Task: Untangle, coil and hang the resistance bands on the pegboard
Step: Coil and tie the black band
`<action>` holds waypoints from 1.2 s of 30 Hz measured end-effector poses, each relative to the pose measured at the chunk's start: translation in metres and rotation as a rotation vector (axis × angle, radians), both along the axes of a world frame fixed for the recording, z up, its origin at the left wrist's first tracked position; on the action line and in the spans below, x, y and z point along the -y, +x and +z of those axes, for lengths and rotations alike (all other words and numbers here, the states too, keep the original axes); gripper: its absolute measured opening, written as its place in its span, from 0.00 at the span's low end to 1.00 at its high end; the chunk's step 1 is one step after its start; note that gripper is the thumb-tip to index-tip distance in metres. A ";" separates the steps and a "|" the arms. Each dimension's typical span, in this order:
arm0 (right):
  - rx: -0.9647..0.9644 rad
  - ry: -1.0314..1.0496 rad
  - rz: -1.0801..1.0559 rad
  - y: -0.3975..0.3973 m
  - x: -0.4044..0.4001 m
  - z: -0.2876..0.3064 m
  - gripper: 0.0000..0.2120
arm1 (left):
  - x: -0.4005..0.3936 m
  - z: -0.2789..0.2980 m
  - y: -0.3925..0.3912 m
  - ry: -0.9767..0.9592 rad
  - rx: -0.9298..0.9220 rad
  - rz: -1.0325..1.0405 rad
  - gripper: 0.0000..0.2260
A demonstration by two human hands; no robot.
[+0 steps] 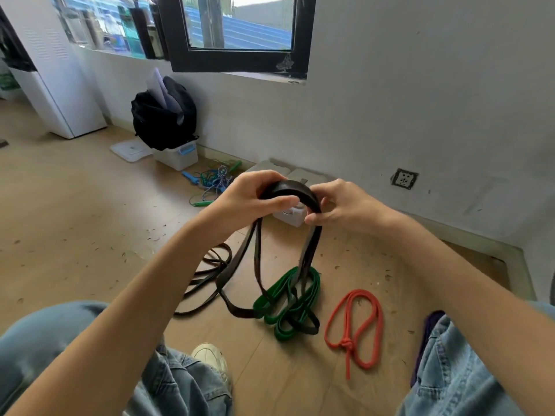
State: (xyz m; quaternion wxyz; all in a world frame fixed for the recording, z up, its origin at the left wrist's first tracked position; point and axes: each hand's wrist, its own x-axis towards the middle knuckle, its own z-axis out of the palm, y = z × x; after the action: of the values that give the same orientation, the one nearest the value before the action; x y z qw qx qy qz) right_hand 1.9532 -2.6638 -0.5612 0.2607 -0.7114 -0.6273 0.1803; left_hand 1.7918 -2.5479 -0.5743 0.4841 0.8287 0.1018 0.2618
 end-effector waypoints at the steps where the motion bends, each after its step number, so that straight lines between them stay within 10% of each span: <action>1: 0.035 0.004 -0.015 0.001 -0.001 0.000 0.05 | -0.002 -0.002 0.000 0.020 -0.013 0.015 0.06; 36: -0.572 0.190 0.033 -0.021 -0.011 0.007 0.14 | -0.003 -0.017 0.001 -0.093 -0.048 0.052 0.02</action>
State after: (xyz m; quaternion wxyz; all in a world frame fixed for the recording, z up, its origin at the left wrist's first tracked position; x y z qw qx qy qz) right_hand 1.9320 -2.6523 -0.5537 0.4891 -0.5940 -0.5538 0.3181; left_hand 1.7924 -2.5446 -0.5912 0.5125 0.8084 0.1470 0.2494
